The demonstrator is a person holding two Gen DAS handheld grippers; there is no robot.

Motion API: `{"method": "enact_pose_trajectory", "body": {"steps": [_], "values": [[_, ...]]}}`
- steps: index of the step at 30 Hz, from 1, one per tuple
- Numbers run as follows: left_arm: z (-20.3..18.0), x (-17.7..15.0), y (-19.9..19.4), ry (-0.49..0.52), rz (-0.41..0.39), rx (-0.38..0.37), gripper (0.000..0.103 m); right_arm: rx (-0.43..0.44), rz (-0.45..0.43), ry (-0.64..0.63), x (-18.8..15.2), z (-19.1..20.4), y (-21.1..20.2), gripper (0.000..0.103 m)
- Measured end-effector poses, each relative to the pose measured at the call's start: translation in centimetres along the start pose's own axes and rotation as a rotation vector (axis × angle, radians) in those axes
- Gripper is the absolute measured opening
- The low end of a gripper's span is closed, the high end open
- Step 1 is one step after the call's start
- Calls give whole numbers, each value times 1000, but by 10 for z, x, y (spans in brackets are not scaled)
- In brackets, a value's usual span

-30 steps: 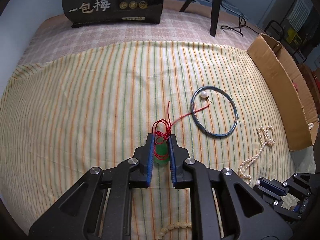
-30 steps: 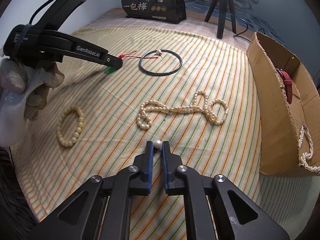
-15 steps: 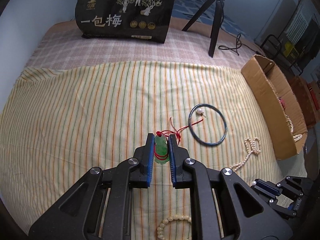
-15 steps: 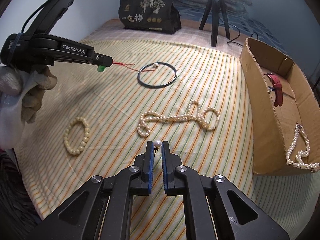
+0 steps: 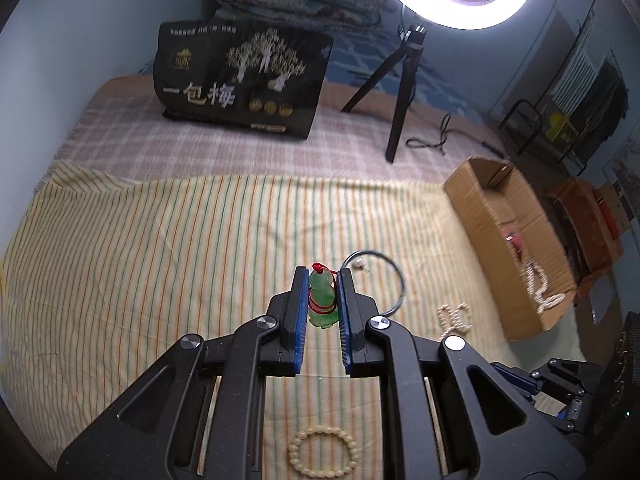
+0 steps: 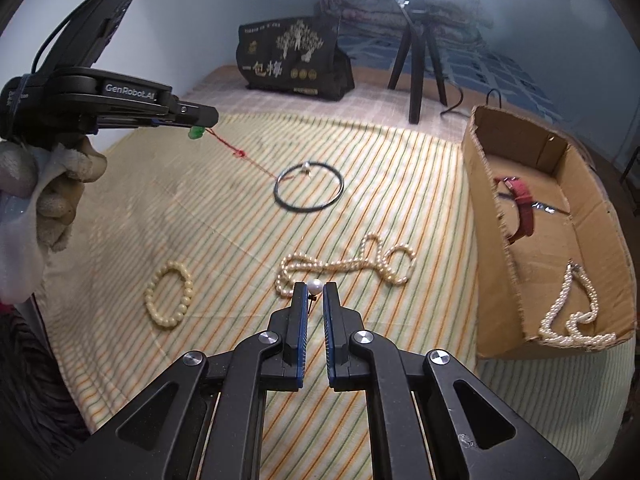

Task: Organize jewelry
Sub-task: 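Carry the pendant in the left tool and the earring in the right tool over the box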

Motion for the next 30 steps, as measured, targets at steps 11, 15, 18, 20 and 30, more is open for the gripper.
{"method": "enact_pose_trajectory", "body": {"steps": [11,15,18,20,30], "values": [[-14,15,-39,-1,-88,-51,12,-23,-66,30,10,-12,-28,6],[-24,17,-45,4,-98,-71,12,-38,-93,43,13,-20,-39,6],[-36,18,-46,15,-103,-86,12,-58,-115,55,17,-30,-49,6],[-43,18,-48,21,-105,-96,12,-71,-130,68,19,-38,-56,6],[-100,26,-45,51,-104,-168,12,-128,-188,163,19,-90,-83,6]]}}
Point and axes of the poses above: each gripper's, at about its wrist camera, not at the fingertips, and y roughly the way its jaws point, z to its left, x to its top, the point moved 4 cm from there along y, roughly the way its jaws point, and after that the axes turned 6 degrees about x, right-handed, at the moved point
